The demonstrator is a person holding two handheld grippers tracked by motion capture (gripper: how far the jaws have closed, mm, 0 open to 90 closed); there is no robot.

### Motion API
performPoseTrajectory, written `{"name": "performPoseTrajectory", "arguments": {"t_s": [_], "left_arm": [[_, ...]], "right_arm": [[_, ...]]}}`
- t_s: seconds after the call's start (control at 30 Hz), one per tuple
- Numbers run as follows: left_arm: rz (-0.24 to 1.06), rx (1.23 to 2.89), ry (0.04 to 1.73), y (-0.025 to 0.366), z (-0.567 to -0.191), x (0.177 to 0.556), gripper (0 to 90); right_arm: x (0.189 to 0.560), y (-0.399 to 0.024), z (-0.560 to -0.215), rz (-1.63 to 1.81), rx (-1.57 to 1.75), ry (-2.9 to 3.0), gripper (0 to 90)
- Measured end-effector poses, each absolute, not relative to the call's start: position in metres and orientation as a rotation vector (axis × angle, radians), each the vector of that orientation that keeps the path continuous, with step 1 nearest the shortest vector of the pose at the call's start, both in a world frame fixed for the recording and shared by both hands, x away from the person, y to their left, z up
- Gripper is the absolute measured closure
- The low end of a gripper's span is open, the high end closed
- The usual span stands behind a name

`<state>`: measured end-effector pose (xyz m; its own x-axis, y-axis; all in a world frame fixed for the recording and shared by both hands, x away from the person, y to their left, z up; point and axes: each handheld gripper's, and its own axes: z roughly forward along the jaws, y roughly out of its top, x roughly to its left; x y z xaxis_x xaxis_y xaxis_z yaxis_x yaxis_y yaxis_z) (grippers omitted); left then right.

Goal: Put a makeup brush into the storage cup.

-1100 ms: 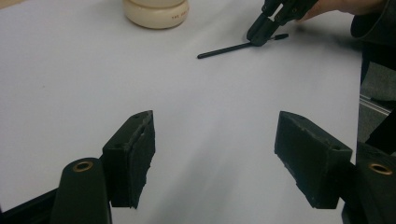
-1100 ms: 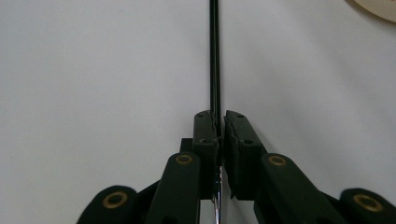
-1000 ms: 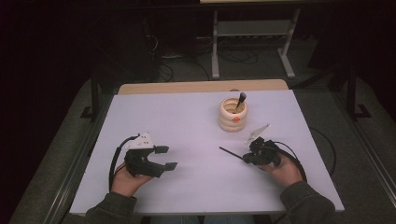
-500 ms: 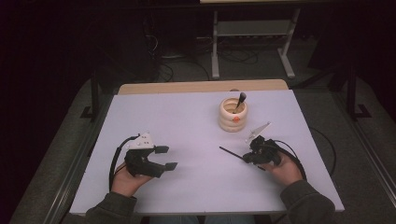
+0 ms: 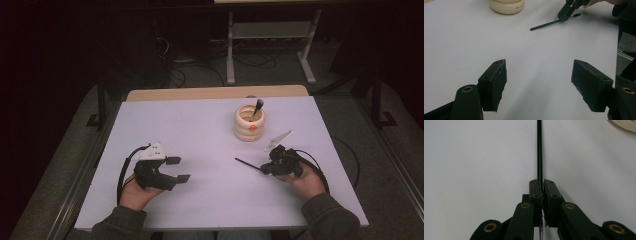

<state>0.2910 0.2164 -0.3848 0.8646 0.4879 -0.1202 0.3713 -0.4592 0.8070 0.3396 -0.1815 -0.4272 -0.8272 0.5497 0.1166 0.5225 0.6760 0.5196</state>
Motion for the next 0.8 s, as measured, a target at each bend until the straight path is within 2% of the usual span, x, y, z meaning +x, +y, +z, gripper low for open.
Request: {"name": "performPoseTrajectory", "arguments": {"t_s": [0.33,0.6,0.8], "left_arm": [[0.156,2.103,0.621,0.2170,-0.3842,0.2909,27.8],[0.154,2.106,0.619,0.2164,-0.3848,0.2917,27.8],[0.149,2.117,0.612,0.2145,-0.3854,0.2922,27.8]], "right_arm": [[0.3407,-0.1778,-0.4317,0.811,0.893,2.844,84.5],[0.3391,-0.1749,-0.4319,0.798,0.893,2.840,80.6],[0.3418,-0.1726,-0.4310,0.771,0.919,2.861,81.8]]}}
